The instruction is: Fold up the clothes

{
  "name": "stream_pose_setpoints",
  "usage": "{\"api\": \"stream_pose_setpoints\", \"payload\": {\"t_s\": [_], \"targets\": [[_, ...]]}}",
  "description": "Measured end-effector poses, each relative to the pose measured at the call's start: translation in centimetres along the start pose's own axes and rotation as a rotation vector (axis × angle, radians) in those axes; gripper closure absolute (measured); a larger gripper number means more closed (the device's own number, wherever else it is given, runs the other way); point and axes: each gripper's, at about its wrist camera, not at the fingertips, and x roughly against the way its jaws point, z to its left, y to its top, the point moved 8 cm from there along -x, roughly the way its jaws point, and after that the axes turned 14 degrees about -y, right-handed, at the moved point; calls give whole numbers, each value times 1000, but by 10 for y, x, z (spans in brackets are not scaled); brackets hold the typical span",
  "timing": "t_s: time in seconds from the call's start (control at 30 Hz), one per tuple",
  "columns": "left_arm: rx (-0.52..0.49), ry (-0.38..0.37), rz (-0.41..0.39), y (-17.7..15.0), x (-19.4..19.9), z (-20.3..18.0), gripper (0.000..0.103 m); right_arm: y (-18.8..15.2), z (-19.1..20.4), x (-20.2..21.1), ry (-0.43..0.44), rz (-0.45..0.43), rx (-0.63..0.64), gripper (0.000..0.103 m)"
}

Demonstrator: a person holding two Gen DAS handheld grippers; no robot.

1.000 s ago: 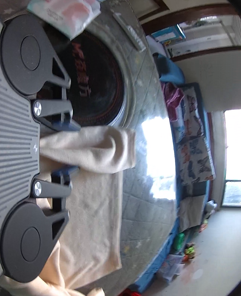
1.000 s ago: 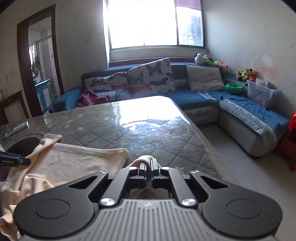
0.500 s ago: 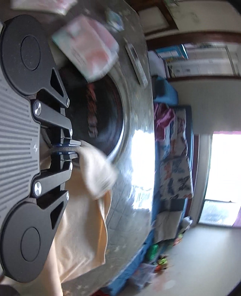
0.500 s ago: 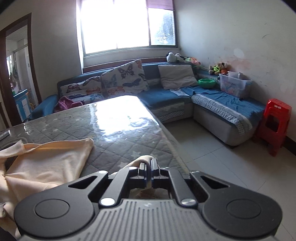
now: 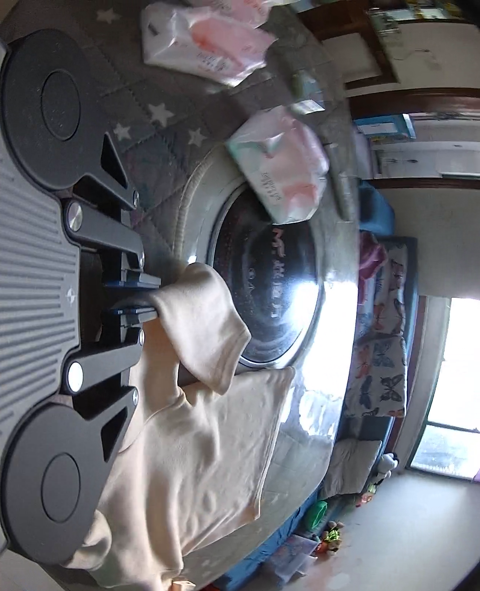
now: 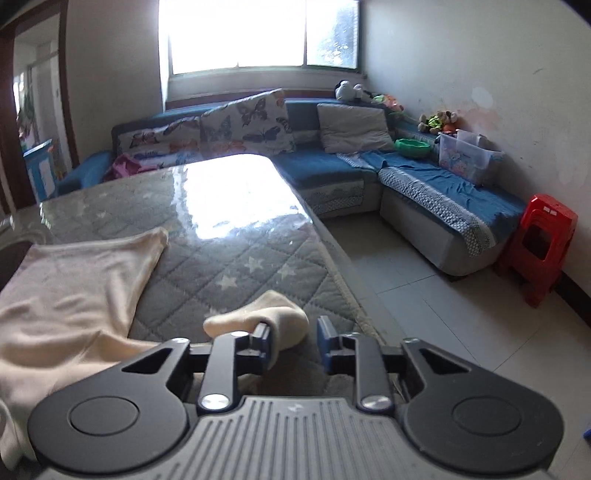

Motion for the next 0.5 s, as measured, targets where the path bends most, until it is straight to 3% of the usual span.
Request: {"api": "stream_pose_setpoints", "payload": {"t_s": [0.03, 0.1, 0.23, 0.3, 0.43, 0.5], "targets": [[-12, 2, -12, 1, 5, -3, 75, -2, -2, 3, -1, 0, 11, 75], [-37, 4, -35, 3, 16, -10, 69, -5, -6, 10, -3, -3, 30, 68], [-98, -49, -66, 7, 30, -32, 70, -6, -12, 26, 5, -22, 53, 64], [-135, -108, -52, 4, 26, -52, 71, -5, -10, 32, 1, -34, 92, 54], [-217, -219, -3, -8, 9, -93, 71, -7, -17, 32, -35, -26, 111, 52], [-253, -263, 29, -16, -3, -111, 71, -9, -23, 29, -45, -3, 100, 44]]}}
